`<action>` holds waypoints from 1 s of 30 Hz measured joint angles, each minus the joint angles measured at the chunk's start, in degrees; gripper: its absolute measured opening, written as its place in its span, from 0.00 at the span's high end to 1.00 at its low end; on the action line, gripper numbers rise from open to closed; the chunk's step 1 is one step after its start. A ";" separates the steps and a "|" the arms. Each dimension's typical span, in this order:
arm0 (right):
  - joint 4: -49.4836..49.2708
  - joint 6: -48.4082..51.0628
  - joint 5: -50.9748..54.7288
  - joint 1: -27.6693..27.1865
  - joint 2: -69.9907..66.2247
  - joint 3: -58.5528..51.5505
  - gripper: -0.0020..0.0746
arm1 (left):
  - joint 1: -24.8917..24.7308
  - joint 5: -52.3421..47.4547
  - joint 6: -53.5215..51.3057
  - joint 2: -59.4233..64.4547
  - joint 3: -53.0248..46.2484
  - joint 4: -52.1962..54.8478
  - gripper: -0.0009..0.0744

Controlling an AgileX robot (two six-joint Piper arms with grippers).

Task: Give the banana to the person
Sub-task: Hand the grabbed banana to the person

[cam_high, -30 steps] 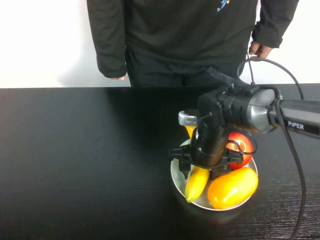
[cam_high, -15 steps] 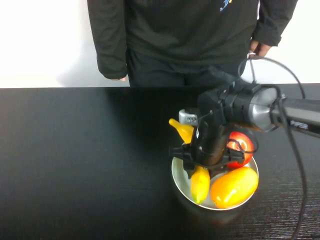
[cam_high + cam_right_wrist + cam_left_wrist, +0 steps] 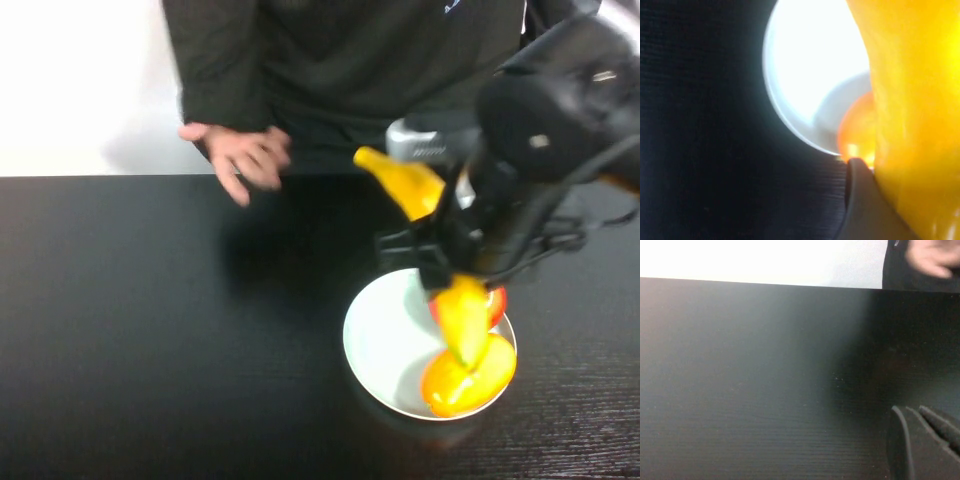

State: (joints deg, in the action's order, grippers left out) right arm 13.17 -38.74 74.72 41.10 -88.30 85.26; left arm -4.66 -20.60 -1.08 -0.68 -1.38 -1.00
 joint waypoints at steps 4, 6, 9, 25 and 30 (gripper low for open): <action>2.32 5.52 -0.19 1.12 5.79 0.00 0.98 | 0.00 0.00 0.00 0.00 0.00 0.00 0.99; -0.03 4.10 -4.27 0.97 2.57 -1.39 0.60 | 0.00 0.00 0.00 0.00 0.00 0.00 0.99; 1.80 9.97 -3.78 1.08 5.36 -1.35 0.60 | 0.00 0.00 0.00 0.00 0.00 0.00 0.99; 7.22 62.06 -2.84 1.08 -16.24 25.92 0.60 | 0.00 0.00 0.00 0.00 0.00 0.00 0.99; 10.02 62.91 -3.07 1.08 -23.03 30.39 0.60 | 0.00 0.00 0.00 0.00 0.00 0.00 0.99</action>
State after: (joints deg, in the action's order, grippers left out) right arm 23.18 24.17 71.64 42.18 -111.34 115.65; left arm -4.66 -20.60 -1.08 -0.68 -1.38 -1.00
